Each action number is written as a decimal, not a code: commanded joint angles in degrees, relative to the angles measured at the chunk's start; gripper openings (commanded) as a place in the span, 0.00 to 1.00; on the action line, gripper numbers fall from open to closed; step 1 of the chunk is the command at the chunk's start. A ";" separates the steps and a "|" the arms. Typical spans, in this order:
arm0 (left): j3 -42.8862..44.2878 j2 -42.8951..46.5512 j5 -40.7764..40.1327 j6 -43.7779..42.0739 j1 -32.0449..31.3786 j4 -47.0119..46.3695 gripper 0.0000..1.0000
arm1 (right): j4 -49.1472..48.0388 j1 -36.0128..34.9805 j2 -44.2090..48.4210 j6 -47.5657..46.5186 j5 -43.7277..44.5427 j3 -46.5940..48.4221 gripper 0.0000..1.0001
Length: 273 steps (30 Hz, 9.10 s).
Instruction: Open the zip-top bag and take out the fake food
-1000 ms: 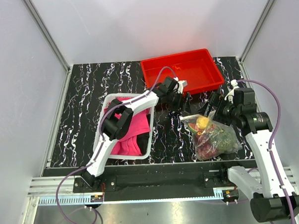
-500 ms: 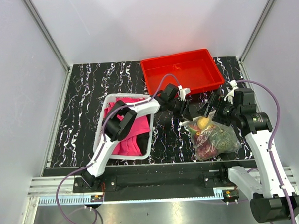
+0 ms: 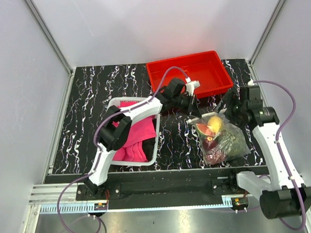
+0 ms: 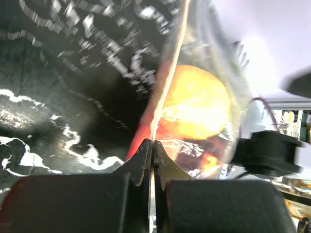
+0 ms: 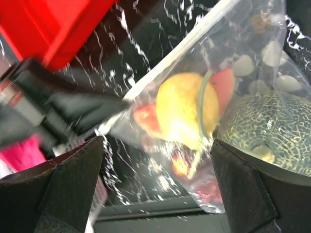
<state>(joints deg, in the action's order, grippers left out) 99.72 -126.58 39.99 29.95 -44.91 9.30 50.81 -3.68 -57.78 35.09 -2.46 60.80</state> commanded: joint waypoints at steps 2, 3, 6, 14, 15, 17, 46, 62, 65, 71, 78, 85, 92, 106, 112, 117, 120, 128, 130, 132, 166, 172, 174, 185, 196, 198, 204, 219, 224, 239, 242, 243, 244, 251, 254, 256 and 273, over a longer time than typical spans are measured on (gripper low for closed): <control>1.18 9.85 -2.02 -1.13 0.35 -1.92 0.00 | -0.10 0.26 -5.67 5.95 6.32 7.49 1.00; 1.09 10.39 -2.19 -1.21 0.34 -2.00 0.00 | 0.08 0.26 -7.16 7.35 6.59 8.28 0.99; 0.83 12.14 -2.46 -1.13 -0.27 -1.74 0.00 | 0.69 0.26 -9.18 10.16 6.24 11.36 0.94; 0.39 15.93 -5.71 -3.15 -4.31 -0.43 0.00 | 1.48 0.26 -10.86 14.12 4.74 15.32 0.91; 0.30 16.10 -6.06 -3.24 -4.66 -0.51 0.00 | 1.58 0.34 -10.60 14.13 5.01 15.32 0.86; 0.21 16.81 -7.55 -3.50 -5.71 -0.16 0.00 | 1.75 0.34 -10.25 14.56 5.01 14.62 0.81; 2.67 22.96 -18.80 -10.53 -10.38 8.72 0.00 | -5.19 0.26 -5.94 8.24 -10.46 8.81 0.00; -9.60 33.06 -24.25 -12.46 -10.55 9.60 0.63 | -6.42 0.34 -3.92 9.47 -10.81 7.23 0.00; -15.68 38.59 -27.42 -14.30 -11.26 4.95 0.59 | -6.60 0.34 -4.36 9.47 -11.25 7.32 0.00; -35.70 47.73 -35.93 -19.39 -15.47 -15.15 0.67 | -6.51 0.34 -4.18 10.78 -11.87 8.11 0.00; -52.08 46.36 -45.86 -22.04 -20.48 -47.23 0.79 | -5.89 0.26 -3.22 14.82 -10.73 8.03 0.00; -52.61 39.05 -52.64 -21.96 -21.54 -62.11 0.77 | -5.54 0.34 -2.16 19.40 -10.11 6.62 0.00; -50.68 34.74 -53.52 -20.29 -21.54 -65.81 0.53 | -4.75 0.34 -1.81 21.07 -9.32 6.97 0.00; -53.66 33.07 -53.08 -17.92 -21.54 -71.44 0.53 | -4.31 0.26 -0.67 23.27 -8.09 5.82 0.00; -56.39 33.60 -50.45 -16.07 -21.54 -72.84 0.75 | -4.23 0.34 -1.11 23.18 -8.00 6.35 0.00; -58.59 32.81 -51.23 -15.45 -21.54 -76.36 0.68 | -4.31 0.26 -1.28 23.18 -8.26 6.44 0.00; -57.54 31.93 -51.24 -15.98 -21.37 -77.15 0.65 | -4.40 0.34 -1.37 23.27 -8.70 6.35 0.00; -56.13 30.69 -49.92 -16.07 -20.40 -76.89 0.31 | -4.31 0.34 -0.93 22.66 -9.14 5.65 0.00; -56.83 31.31 -48.87 -16.07 -19.61 -77.06 0.15 | -4.31 0.34 -0.93 21.87 -9.40 5.30 0.00; -57.44 33.06 -47.99 -16.16 -19.08 -77.15 0.05 | -4.22 0.26 -1.19 18.62 -10.02 5.12 0.05; -40.92 39.13 -6.68 -1.48 -2.29 -31.44 0.00 | -22.07 -7.48 2.41 -49.49 -42.64 3.36 0.80; -41.63 39.22 -6.32 0.98 -2.21 -34.26 0.00 | -22.94 -7.65 -0.67 -50.48 -50.96 3.45 0.56; -41.54 39.22 -6.15 1.94 -2.20 -34.78 0.00 | -23.30 -7.83 -1.54 -50.12 -52.11 2.93 0.54; -41.01 40.19 -5.01 3.79 -2.20 -35.14 0.00 | -27.07 -9.94 -1.37 -48.45 -51.51 -2.17 0.57; -40.40 39.13 -3.95 5.20 -2.20 -36.01 0.00 | -28.22 -10.99 -5.50 -47.66 -53.35 -1.55 0.49; -40.66 39.05 -3.95 5.99 -2.29 -37.16 0.00 | -28.57 -11.08 -5.24 -47.83 -53.18 -1.73 0.45; -41.54 38.78 -4.04 7.31 -2.21 -39.27 0.00 | -29.45 -11.35 -5.06 -47.31 -53.35 -2.52 0.38; -45.93 40.10 -6.85 5.65 -0.45 -40.33 0.00 | -29.27 -11.43 -1.47 -45.38 -40.70 -5.24 0.00; -47.16 41.07 -6.07 4.94 0.96 -40.59 0.00 | -28.49 -11.35 2.23 -45.02 -38.07 -6.65 0.00; -45.23 39.31 -0.09 5.02 0.96 -44.71 0.52 | -25.94 -11.35 4.52 -44.15 -39.99 -4.98 0.00; -44.01 37.38 2.11 7.12 0.96 -46.82 0.58 | -25.85 -11.35 4.08 -42.04 -40.08 -4.64 0.00; -43.83 36.16 2.55 7.74 0.96 -47.96 0.58 | -25.85 -11.35 3.82 -41.43 -40.08 -4.46 0.00; -43.65 35.62 3.07 8.36 0.96 -48.75 0.55 | -25.93 -11.35 3.64 -40.11 -40.34 -4.28 0.00; -45.05 35.61 0.54 10.21 1.83 -49.47 0.01 | -25.76 -11.26 4.60 -35.89 -40.00 -4.54 0.00; -45.58 39.38 -4.12 6.46 3.06 -43.10 0.00 | -23.04 -11.35 4.87 -28.09 -29.66 -4.37 0.00; -44.53 41.32 -7.46 1.19 3.42 -38.06 0.00 | -17.60 -11.35 3.99 -22.62 -20.06 -2.89 0.00; -40.75 43.35 -13.88 -6.31 15.02 -20.03 0.00 | -1.68 -11.35 11.54 -17.78 2.20 0.64 0.00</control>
<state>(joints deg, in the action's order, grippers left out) 56.36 -86.02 34.61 27.97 -35.03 -15.05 43.83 -15.81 -48.47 16.60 -9.87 58.41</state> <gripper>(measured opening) 0.005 0.031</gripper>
